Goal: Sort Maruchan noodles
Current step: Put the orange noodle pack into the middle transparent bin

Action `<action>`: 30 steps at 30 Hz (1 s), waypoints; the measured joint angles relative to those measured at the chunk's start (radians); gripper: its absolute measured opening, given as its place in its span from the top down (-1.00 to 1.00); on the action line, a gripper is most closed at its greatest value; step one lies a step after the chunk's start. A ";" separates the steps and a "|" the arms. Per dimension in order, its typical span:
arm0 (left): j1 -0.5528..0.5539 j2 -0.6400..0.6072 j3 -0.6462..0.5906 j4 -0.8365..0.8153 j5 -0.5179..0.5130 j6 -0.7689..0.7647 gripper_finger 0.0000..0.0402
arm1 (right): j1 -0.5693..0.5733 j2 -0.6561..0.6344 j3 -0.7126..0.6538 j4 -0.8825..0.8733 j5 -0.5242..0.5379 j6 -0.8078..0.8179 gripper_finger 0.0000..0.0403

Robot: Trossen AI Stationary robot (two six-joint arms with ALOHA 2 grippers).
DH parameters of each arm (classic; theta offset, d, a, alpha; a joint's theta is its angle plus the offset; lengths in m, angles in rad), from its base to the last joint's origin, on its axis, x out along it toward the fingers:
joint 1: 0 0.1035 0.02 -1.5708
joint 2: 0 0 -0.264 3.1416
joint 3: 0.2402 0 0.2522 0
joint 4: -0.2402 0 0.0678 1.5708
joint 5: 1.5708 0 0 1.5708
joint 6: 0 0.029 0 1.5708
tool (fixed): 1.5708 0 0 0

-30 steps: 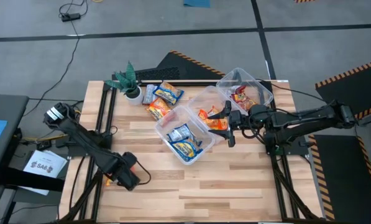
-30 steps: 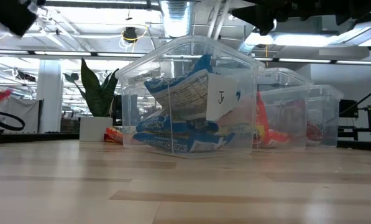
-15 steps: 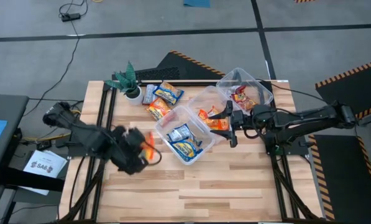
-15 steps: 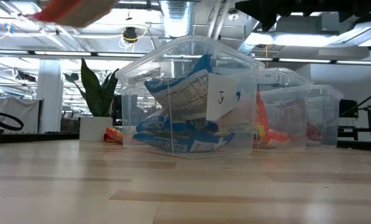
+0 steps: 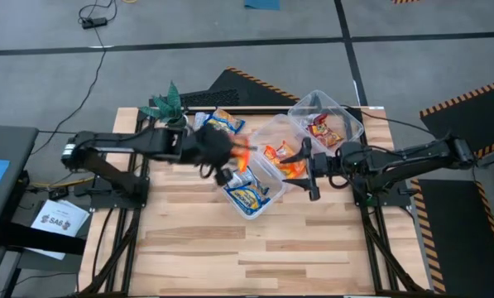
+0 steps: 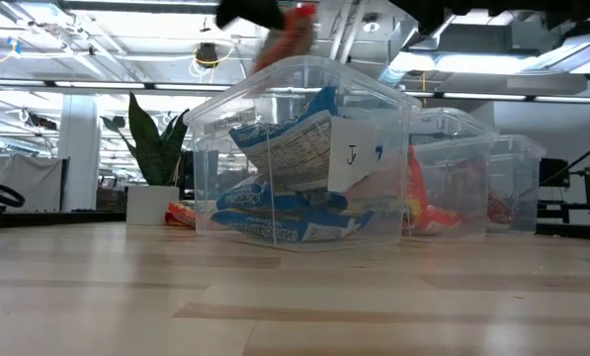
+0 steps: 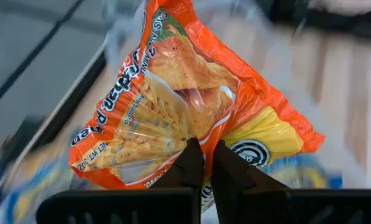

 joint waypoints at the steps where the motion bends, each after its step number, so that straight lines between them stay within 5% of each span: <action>1: 0.030 0.000 -0.033 0.090 0.033 0.043 1.00 | 0.008 0.000 0.000 0.000 0.000 -0.008 -0.39; 7: 0.193 0.003 -0.239 0.650 0.323 0.192 1.00 | 0.045 0.000 0.000 -0.003 0.000 -0.064 -0.39; 13: 0.282 0.062 -0.349 1.036 0.478 0.179 1.00 | 0.050 0.000 0.000 0.009 -0.001 -0.075 -0.39; 24: 0.292 0.333 -0.294 1.215 0.530 0.116 0.99 | 0.050 0.001 0.000 0.017 0.001 -0.072 -0.39; 30: 0.292 0.362 -0.257 1.208 0.523 0.104 0.71 | 0.047 0.001 0.000 0.010 0.001 -0.072 -0.39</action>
